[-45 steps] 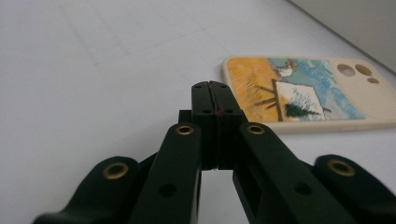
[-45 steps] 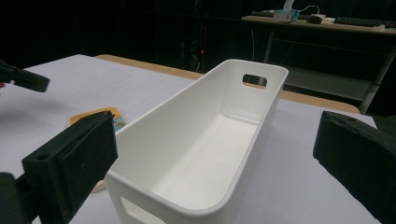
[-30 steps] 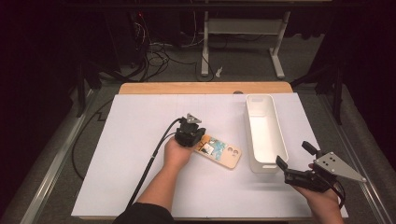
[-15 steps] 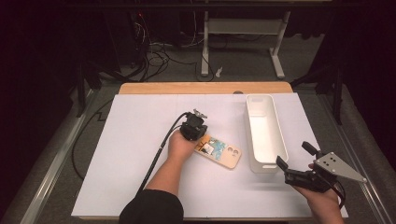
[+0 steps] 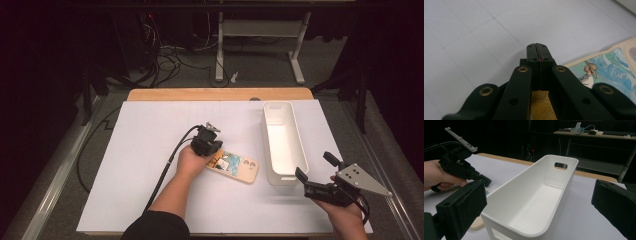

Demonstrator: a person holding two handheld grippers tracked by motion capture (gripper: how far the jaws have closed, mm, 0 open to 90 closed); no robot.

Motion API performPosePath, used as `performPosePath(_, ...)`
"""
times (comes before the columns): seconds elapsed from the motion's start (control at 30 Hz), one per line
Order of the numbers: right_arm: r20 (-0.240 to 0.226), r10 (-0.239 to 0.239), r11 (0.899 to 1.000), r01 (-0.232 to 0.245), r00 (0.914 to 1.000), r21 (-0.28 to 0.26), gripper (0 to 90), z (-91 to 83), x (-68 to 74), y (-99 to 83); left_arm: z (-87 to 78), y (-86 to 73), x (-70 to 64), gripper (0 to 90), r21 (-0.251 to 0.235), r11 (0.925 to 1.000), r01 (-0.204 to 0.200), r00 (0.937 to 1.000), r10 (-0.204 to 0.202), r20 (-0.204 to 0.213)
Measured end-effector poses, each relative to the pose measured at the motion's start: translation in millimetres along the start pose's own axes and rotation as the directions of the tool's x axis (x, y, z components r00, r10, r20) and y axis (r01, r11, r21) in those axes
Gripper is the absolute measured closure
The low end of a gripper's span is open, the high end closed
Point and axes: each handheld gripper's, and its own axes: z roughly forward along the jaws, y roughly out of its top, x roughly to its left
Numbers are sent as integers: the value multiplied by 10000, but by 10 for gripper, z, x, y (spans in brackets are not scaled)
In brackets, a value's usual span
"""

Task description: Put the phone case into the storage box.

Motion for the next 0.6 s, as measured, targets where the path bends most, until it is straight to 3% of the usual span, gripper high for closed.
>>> performPosePath(0.17,-3,4,10000,-4,10000,10,5,0,14,3,-117,-158,-51,900,-74,9999,-137,9999,138,8)
performPosePath(0.4,25,-17,10000,17,10000,19,5,-2,42,9,-286,-457,-132,900,-534,9985,98,9993,-79,361)
performPosePath(0.6,44,-57,10000,58,10000,-34,6,-12,80,25,-441,-673,-251,900,-578,9980,-259,9990,280,358)
